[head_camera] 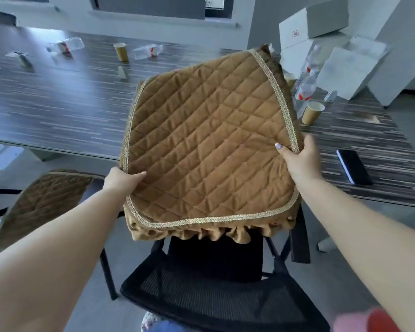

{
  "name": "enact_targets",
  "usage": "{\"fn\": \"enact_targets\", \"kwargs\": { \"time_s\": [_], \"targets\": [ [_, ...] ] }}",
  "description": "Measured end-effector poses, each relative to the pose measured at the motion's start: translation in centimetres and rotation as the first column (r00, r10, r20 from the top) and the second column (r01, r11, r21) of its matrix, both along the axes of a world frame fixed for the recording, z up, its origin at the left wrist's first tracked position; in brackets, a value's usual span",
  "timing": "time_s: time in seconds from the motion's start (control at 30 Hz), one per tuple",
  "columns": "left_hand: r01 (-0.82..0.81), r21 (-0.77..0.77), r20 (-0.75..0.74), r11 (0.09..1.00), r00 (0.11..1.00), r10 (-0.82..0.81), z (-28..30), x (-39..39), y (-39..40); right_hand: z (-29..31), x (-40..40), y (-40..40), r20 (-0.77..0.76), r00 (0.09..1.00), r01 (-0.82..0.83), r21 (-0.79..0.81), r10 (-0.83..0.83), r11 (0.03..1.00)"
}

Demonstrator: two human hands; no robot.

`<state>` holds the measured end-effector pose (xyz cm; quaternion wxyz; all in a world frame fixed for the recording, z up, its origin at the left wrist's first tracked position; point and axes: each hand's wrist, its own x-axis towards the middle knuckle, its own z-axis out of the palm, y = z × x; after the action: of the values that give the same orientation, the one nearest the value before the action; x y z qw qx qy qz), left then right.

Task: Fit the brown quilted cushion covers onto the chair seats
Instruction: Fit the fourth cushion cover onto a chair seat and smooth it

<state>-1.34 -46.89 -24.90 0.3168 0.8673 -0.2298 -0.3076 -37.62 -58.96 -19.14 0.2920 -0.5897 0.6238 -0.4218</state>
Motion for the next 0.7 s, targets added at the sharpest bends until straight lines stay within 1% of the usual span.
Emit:
{"fn": "enact_targets", "kwargs": {
  "time_s": [0.07,0.1,0.17,0.2,0.23,0.27,0.33,0.4,0.43,0.47,0.5,0.53,0.57,0.6,0.63,0.67,0.7],
  "targets": [
    [0.053,0.035,0.056,0.998,0.997,-0.055,0.9,-1.1,0.4,1.4,-0.1,-0.4,-0.021,0.997,-0.074,-0.069,0.073,0.995],
    [0.083,0.029,0.120,0.996,0.989,-0.086,1.7,-1.9,0.5,2.1,-0.1,-0.5,-0.042,0.994,-0.107,-0.095,0.104,0.990],
    [0.167,-0.074,0.294,0.983,0.946,-0.138,3.4,-3.9,0.1,3.3,0.3,-0.7,-0.119,0.977,-0.193,-0.141,0.177,0.971],
    [0.240,-0.162,0.411,0.957,0.898,-0.155,4.8,-5.0,-0.2,4.1,0.6,-0.8,-0.166,0.962,-0.242,-0.164,0.215,0.956],
    [0.341,-0.236,0.531,0.910,0.830,-0.173,6.1,-6.3,-0.5,4.5,0.9,-0.7,-0.218,0.943,-0.292,-0.184,0.250,0.939],
    [0.443,-0.279,0.647,0.852,0.742,-0.174,7.7,-7.4,-0.7,5.1,1.3,-0.8,-0.272,0.920,-0.341,-0.206,0.281,0.917],
    [0.644,-0.288,0.835,0.709,0.531,-0.143,10.7,-9.6,-1.3,5.9,1.7,-1.0,-0.389,0.858,-0.444,-0.231,0.336,0.866],
    [0.788,-0.217,0.951,0.576,0.303,-0.056,13.2,-11.5,-1.8,6.7,2.0,-1.0,-0.513,0.770,-0.550,-0.234,0.378,0.802],
    [0.819,-0.150,0.978,0.553,0.204,-0.037,14.2,-12.1,-2.1,7.2,2.2,-1.0,-0.573,0.726,-0.591,-0.238,0.380,0.771],
    [0.821,-0.066,0.987,0.567,0.135,-0.081,14.8,-12.4,-2.3,7.5,2.3,-0.9,-0.623,0.686,-0.624,-0.239,0.376,0.744],
    [0.799,0.024,0.978,0.601,0.106,-0.180,15.4,-12.6,-2.5,7.8,2.5,-0.9,-0.655,0.655,-0.653,-0.238,0.377,0.719],
    [0.760,0.122,0.945,0.638,0.107,-0.309,15.7,-12.8,-2.7,8.1,2.7,-0.8,-0.671,0.633,-0.678,-0.238,0.387,0.696],
    [0.717,0.205,0.901,0.666,0.128,-0.415,15.8,-12.9,-2.8,8.2,2.9,-0.8,-0.677,0.619,-0.700,-0.248,0.397,0.669],
    [0.685,0.245,0.872,0.686,0.155,-0.465,15.6,-13.0,-2.9,8.3,3.2,-0.7,-0.684,0.609,-0.722,-0.269,0.401,0.638],
    [0.669,0.250,0.857,0.700,0.183,-0.481,15.5,-13.1,-2.9,8.2,3.3,-0.7,-0.691,0.609,-0.732,-0.300,0.391,0.612],
    [0.662,0.223,0.855,0.715,0.220,-0.470,15.4,-13.2,-2.8,7.9,3.4,-0.8,-0.691,0.623,-0.725,-0.336,0.365,0.601],
    [0.652,0.190,0.856,0.734,0.257,-0.449,15.2,-13.1,-2.7,7.5,3.4,-0.9,-0.674,0.661,-0.693,-0.378,0.331,0.614]
  ]
}}
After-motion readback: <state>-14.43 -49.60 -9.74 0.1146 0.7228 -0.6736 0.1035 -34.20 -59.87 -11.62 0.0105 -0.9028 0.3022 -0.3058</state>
